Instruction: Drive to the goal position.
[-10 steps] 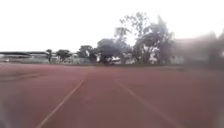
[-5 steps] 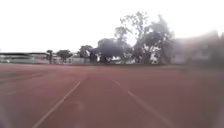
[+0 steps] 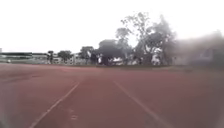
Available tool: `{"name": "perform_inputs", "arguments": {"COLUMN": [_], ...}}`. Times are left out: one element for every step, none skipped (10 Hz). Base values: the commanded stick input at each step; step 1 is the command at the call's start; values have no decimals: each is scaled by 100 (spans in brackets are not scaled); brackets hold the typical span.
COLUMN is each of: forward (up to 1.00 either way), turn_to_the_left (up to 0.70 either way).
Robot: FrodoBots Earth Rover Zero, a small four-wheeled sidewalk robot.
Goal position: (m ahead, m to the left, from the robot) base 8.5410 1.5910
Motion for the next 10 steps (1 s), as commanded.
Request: {"name": "perform_inputs", "arguments": {"forward": [70, 70, 70, 70, 70, 70, 70, 70, 70, 70], "turn_to_the_left": [0, 0, 0, 0, 0, 0, 0, 0, 0, 0]}}
